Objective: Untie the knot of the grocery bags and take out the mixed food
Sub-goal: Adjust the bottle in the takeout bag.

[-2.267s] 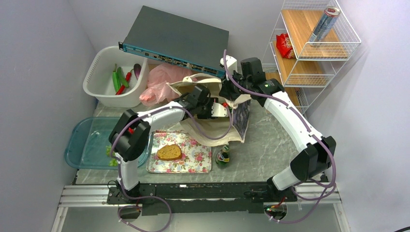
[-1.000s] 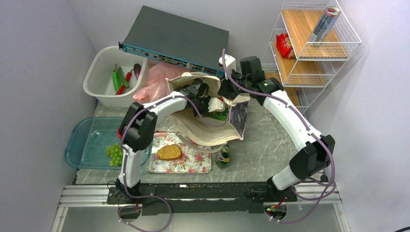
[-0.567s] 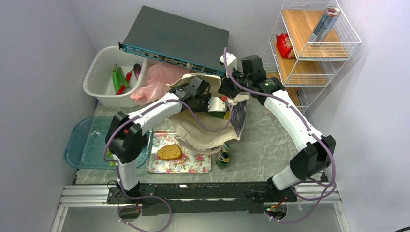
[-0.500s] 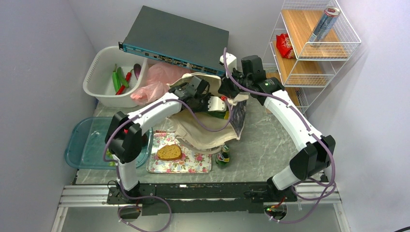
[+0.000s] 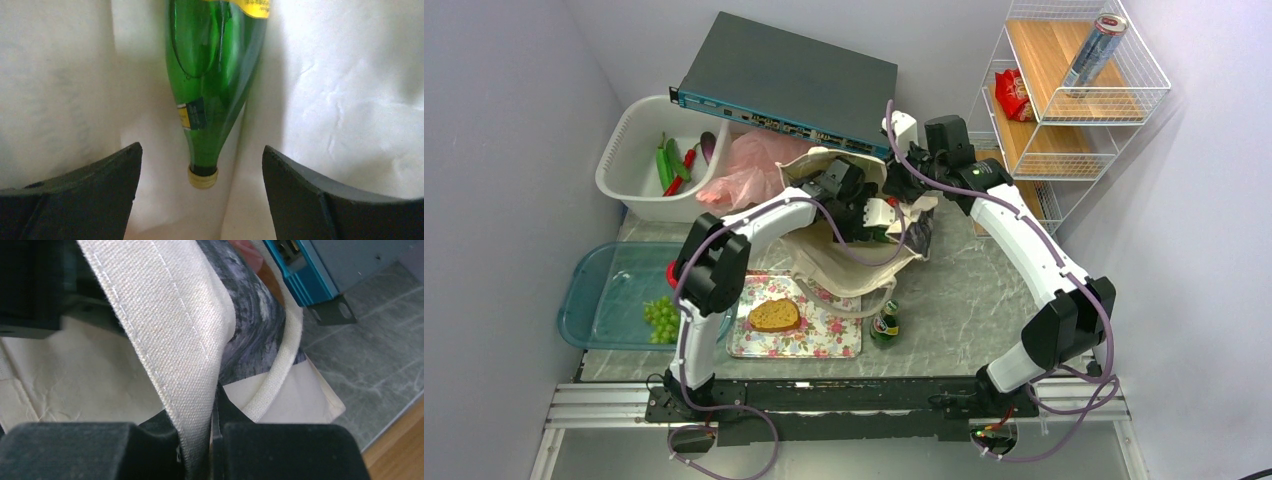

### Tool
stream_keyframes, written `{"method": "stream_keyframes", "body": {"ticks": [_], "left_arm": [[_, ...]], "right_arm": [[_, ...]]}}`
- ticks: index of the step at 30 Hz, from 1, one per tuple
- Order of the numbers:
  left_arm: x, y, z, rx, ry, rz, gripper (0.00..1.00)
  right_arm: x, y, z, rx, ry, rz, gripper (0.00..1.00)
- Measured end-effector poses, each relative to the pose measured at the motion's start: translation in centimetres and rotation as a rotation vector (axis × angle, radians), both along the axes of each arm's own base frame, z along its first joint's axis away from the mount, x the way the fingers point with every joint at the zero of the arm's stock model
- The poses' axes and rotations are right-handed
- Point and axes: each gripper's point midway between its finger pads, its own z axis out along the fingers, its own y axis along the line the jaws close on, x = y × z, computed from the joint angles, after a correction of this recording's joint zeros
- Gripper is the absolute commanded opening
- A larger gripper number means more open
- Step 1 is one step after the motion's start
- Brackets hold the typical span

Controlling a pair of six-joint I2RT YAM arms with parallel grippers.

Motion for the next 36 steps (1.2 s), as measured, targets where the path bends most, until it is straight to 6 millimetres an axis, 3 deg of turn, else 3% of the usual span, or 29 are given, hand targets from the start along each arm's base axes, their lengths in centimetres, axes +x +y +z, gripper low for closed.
{"method": "stream_keyframes", "body": {"ticks": [6, 10, 13, 17, 22, 28, 32, 36], "left_arm": [[0.5, 0.7, -5.1, 0.052, 0.128, 0.013, 0.82], [0.3, 1.1, -5.4, 0.060, 0.200, 0.024, 0.72], [-0.4, 1.4, -5.8, 0.082, 0.255, 0.021, 0.48], [-1.4, 2.0, -6.1, 0.117, 0.298, 0.015, 0.02], [-2.9, 3.3, -5.1, 0.130, 0.260, 0.034, 0.00], [-5.4, 4.0, -1.6, 0.230, 0.177, 0.055, 0.00], [-5.5, 4.5, 0.3, 0.324, 0.054, 0.055, 0.00], [-4.3, 7.1, 2.0, 0.475, -0.166, 0.041, 0.00]], "right_arm": [[-0.6, 0.8, 0.1, 0.015, 0.008, 0.035, 0.00], [-0.8, 1.3, 0.3, 0.026, 0.004, 0.054, 0.00], [-0.8, 1.3, 0.3, 0.027, 0.003, 0.054, 0.00], [-0.8, 1.4, 0.3, 0.029, 0.003, 0.056, 0.00], [-1.3, 1.9, 0.4, 0.046, 0.014, 0.080, 0.00], [-1.7, 2.4, 0.5, 0.058, 0.021, 0.103, 0.00], [-2.3, 2.4, 0.3, 0.058, 0.042, 0.113, 0.00], [-2.5, 2.4, 0.4, 0.062, 0.046, 0.121, 0.00]]}}
